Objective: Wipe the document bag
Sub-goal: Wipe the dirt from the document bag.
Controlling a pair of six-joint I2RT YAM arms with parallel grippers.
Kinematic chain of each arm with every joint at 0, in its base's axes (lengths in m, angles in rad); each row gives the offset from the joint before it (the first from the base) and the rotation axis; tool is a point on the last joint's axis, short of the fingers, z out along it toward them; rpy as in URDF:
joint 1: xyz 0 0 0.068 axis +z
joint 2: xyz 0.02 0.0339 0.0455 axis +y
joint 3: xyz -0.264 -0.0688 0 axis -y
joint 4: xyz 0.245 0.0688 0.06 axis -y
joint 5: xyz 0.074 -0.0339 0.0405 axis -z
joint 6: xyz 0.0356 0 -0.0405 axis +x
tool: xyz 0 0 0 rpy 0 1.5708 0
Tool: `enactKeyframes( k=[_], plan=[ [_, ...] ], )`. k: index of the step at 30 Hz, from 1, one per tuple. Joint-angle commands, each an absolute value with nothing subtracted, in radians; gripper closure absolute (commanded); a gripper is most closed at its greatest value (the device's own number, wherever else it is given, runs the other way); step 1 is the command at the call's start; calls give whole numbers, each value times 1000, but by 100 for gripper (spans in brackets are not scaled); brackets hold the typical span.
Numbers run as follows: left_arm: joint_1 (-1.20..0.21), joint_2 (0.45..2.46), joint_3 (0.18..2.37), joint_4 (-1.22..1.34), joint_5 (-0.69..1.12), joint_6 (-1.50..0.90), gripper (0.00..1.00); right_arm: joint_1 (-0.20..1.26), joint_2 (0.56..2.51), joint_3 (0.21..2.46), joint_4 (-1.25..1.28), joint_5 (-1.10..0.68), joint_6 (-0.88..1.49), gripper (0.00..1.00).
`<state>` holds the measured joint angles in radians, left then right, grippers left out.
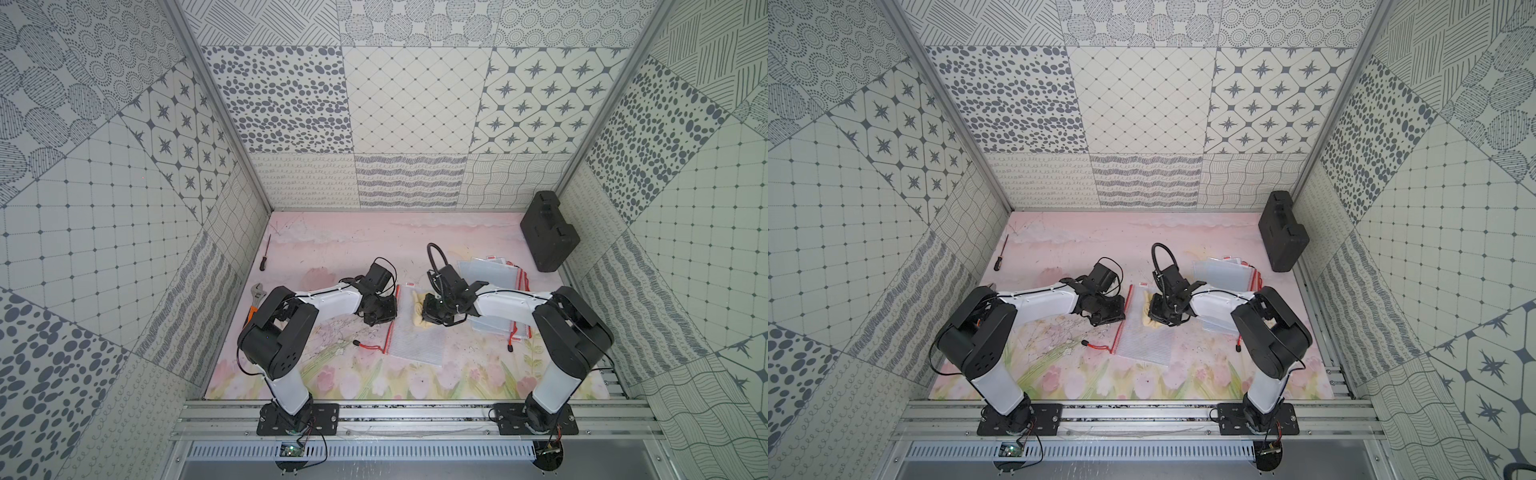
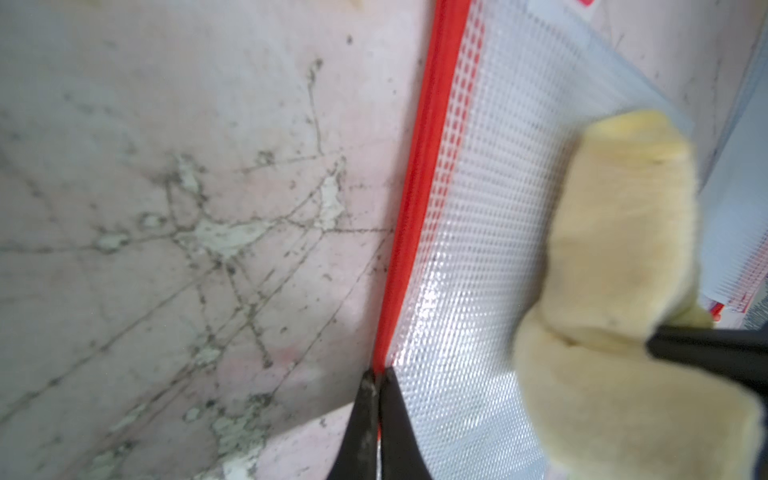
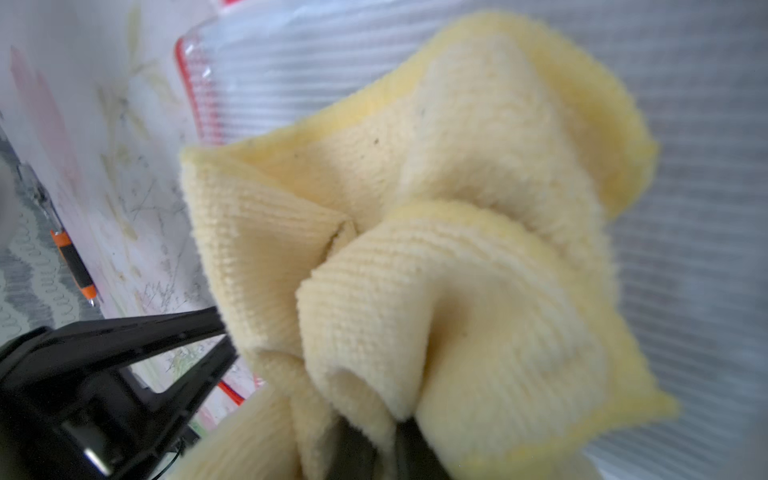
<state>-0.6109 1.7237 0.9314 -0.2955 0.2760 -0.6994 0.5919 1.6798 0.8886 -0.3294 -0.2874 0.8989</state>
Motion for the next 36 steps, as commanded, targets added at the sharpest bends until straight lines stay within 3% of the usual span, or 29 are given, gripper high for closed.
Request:
enactKeyframes(
  k=[1,6,14,19,27,30,36],
  plan=[
    [-614,1736,939,-360,189,-709,100,534,1615,815,-503,-177,843,100],
    [-609,1718,909,-276,213,-785,100,623,1634,893,-493,-182,877,100],
    [-589,1682,852,-207,220,-910,100,858,1888,1203,-443,-252,930,100],
    [-541,1674,771,-110,280,-968,100,824,1864,1102,-410,-269,939,100],
    [-512,1662,753,-113,279,-952,100,598,1626,835,-520,-159,856,100],
    [-511,1669,763,-119,281,-944,100,667,1656,918,-530,-163,852,100],
    [-511,1671,768,-132,274,-945,100,900,1893,1231,-545,-230,893,100]
  ],
)
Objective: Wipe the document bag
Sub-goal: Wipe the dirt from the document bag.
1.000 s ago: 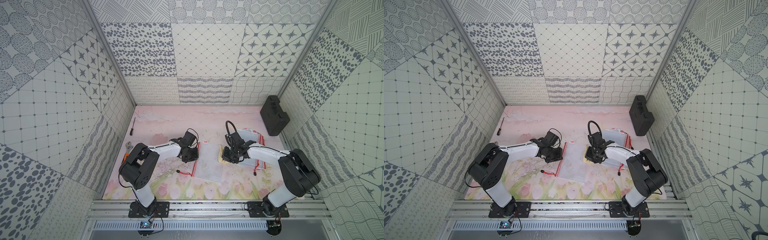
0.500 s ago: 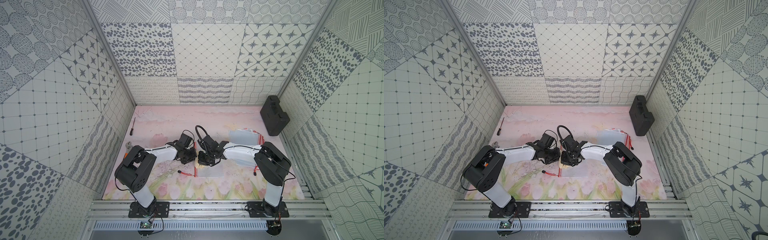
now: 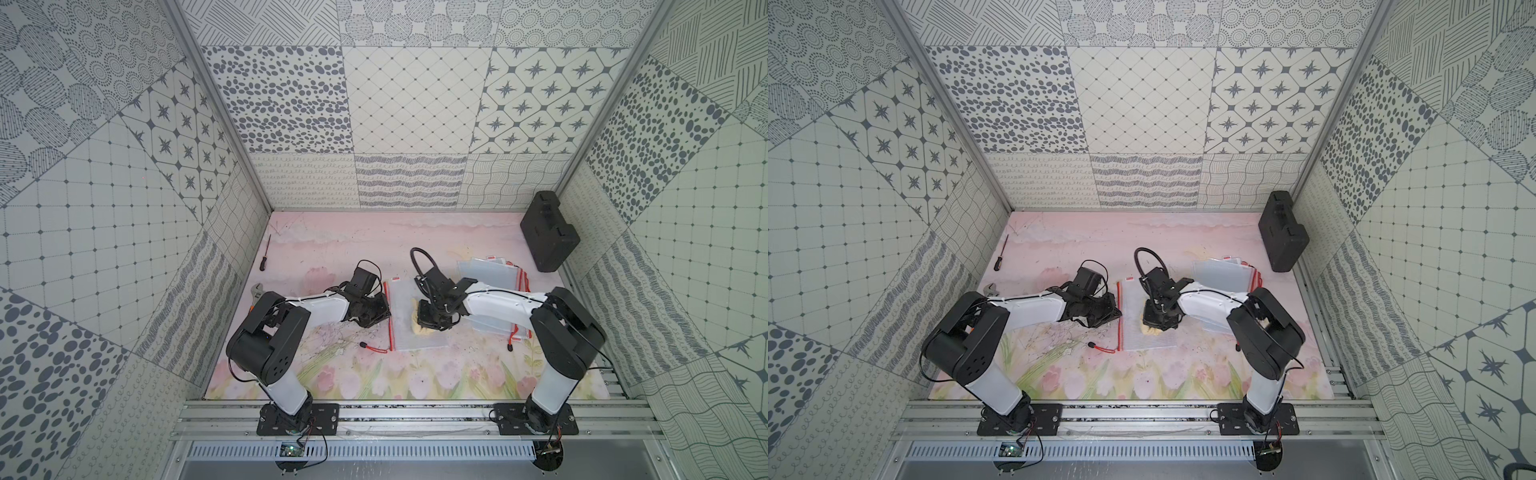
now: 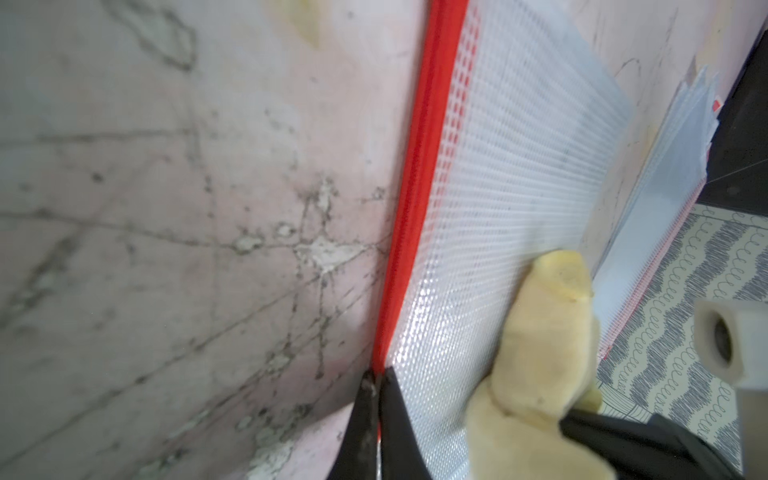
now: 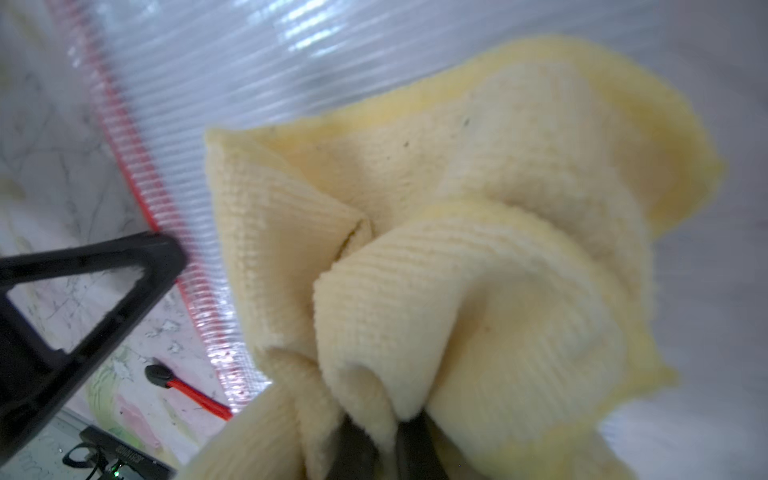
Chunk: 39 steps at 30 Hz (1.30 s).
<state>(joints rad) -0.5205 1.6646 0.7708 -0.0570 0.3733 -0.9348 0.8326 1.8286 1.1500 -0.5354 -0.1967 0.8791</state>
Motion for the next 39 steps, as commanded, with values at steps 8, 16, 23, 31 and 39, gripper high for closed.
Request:
enactKeyframes(
  k=[8,16,23,31,39],
  plan=[
    [-503,1664,762,-149,259,-928,100,832,1776,981,-462,-249,954,100],
    [-491,1668,761,-149,268,-916,100,599,1504,693,-534,-204,893,100],
    [-492,1681,766,-141,288,-918,100,814,1711,989,-515,-222,926,100],
    [-492,1684,767,-152,287,-908,100,893,1853,1118,-452,-296,951,100],
    [-491,1686,773,-154,295,-889,100,554,1572,746,-498,-256,867,100]
  ],
)
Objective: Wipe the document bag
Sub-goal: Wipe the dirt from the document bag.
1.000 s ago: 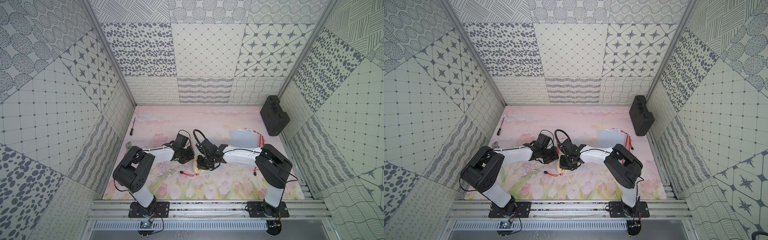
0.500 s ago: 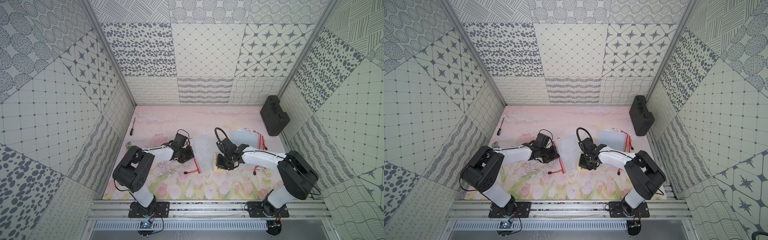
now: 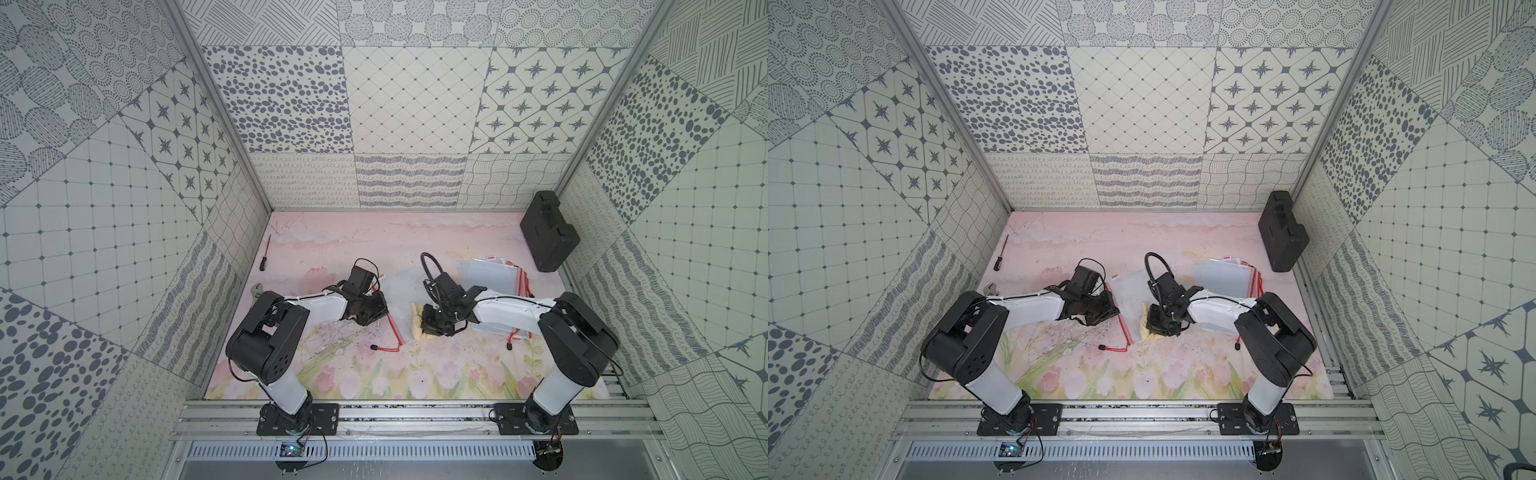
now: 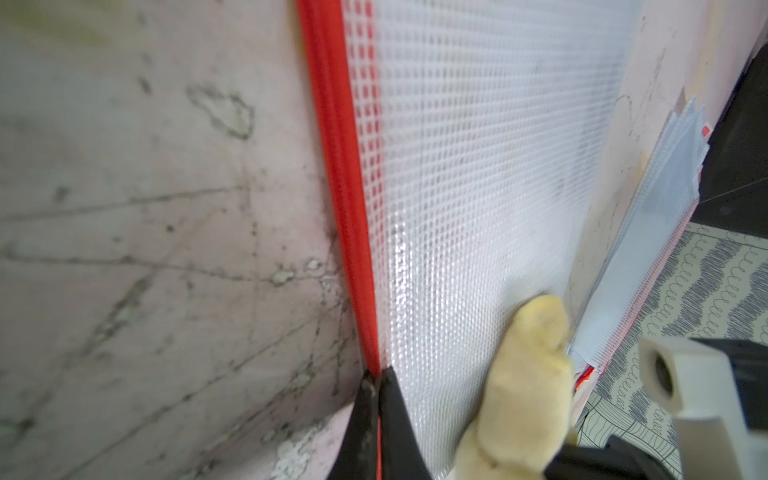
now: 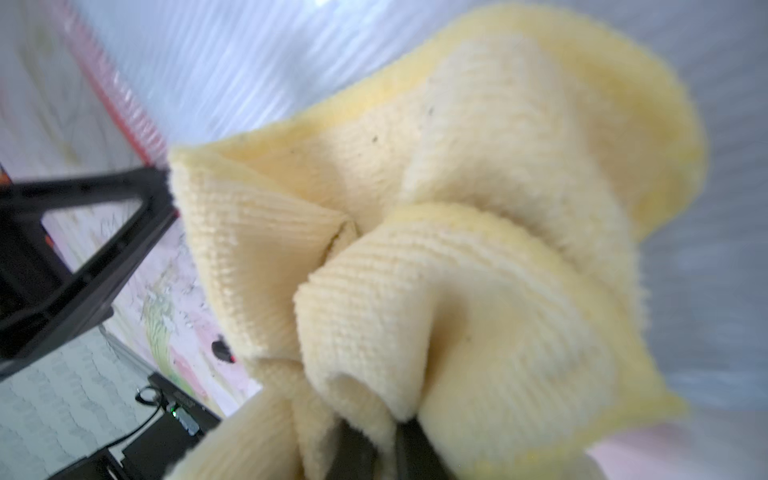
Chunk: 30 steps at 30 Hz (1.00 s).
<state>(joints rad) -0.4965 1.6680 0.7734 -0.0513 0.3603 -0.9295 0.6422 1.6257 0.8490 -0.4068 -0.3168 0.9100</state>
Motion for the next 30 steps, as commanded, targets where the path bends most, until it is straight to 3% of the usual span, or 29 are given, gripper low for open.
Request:
enactKeyframes(
  k=[1,6,11,14,19,25,30],
  plan=[
    [-492,1687,775,-151,299,-889,100,525,1555,726,-504,-249,856,100],
    [-492,1692,780,-149,312,-885,100,574,1610,832,-519,-245,849,100],
    [-495,1690,776,-143,323,-890,100,740,1830,1167,-543,-235,851,100],
    [-497,1679,772,-148,320,-891,100,763,1937,1278,-481,-289,874,100],
    [-497,1655,772,-172,309,-878,100,694,1986,1290,-486,-301,845,100],
    [-497,1645,782,-191,309,-864,100,490,1880,1156,-564,-218,745,100],
    [-500,1662,795,-186,326,-861,100,559,1903,1250,-584,-217,743,100]
  ],
)
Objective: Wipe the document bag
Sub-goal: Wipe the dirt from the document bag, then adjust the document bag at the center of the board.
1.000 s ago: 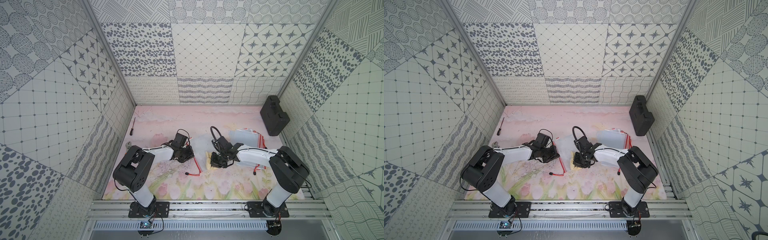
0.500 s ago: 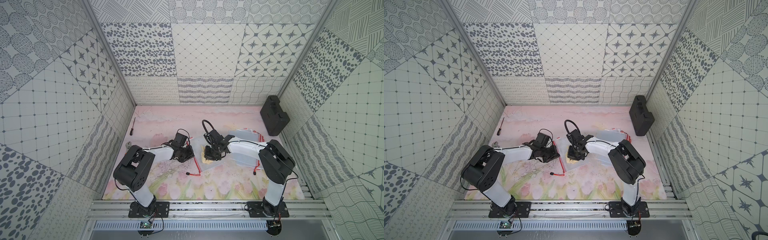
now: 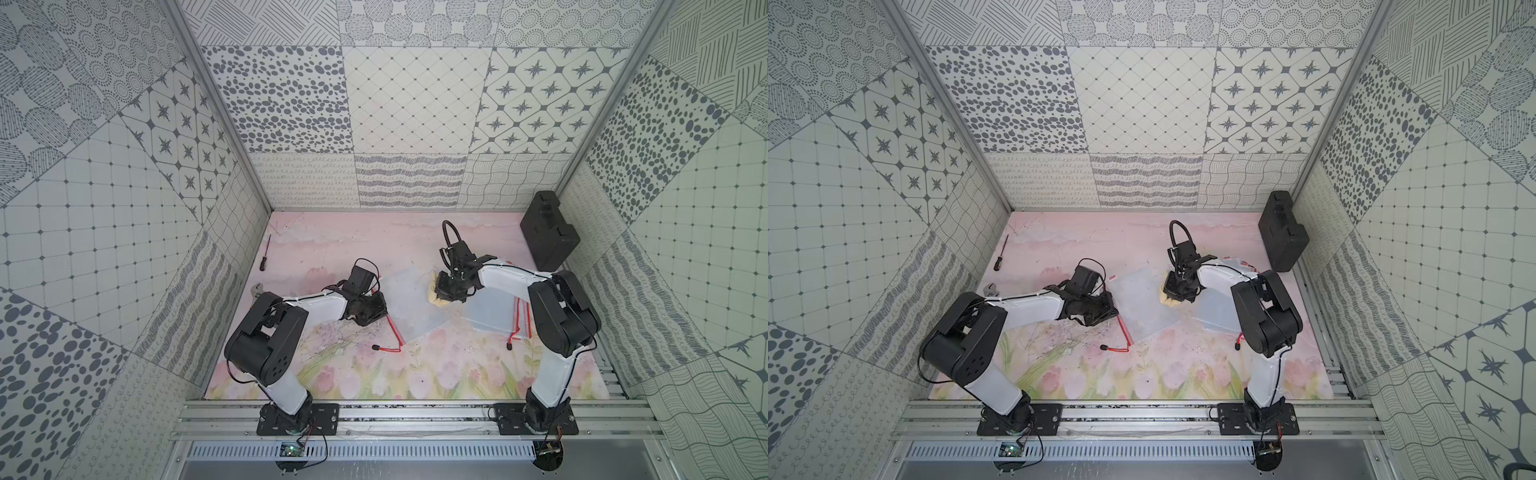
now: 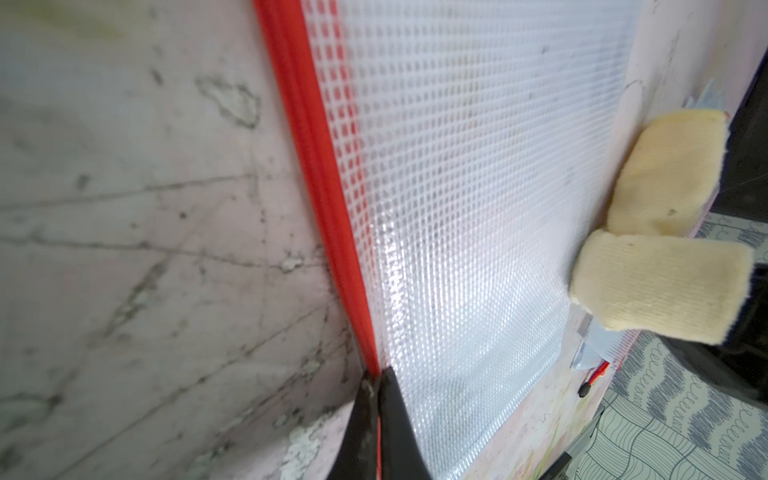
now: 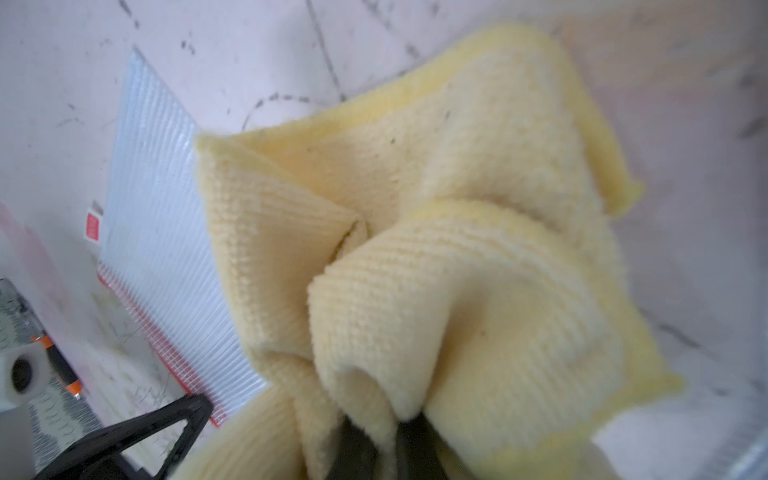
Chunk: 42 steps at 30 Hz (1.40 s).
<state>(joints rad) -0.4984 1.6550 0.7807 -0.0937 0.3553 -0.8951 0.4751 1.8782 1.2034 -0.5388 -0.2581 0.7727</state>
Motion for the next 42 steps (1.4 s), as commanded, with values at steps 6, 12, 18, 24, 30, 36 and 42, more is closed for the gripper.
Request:
enactKeyframes(
  k=[6,12,18,24,30,36,42],
  plan=[
    [-511,1668,809,-194,341,-855,100,739,2130,1549,-612,-291,775,100],
    [-515,1633,792,-215,320,-842,100,660,2154,1556,-579,-286,785,100],
    [-513,1614,788,-243,307,-823,100,437,2100,1461,-651,-212,693,100],
    [-441,1426,803,-424,195,-795,100,380,1895,1298,-634,-198,659,100],
    [-414,1184,989,-830,-69,-761,100,380,1792,1150,-582,-203,685,100],
    [-416,1081,1266,-1219,-349,-753,100,386,1768,1066,-535,-240,705,100],
    [-451,1280,1600,-1702,-657,-805,100,388,1746,1038,-529,-251,696,100]
  ],
)
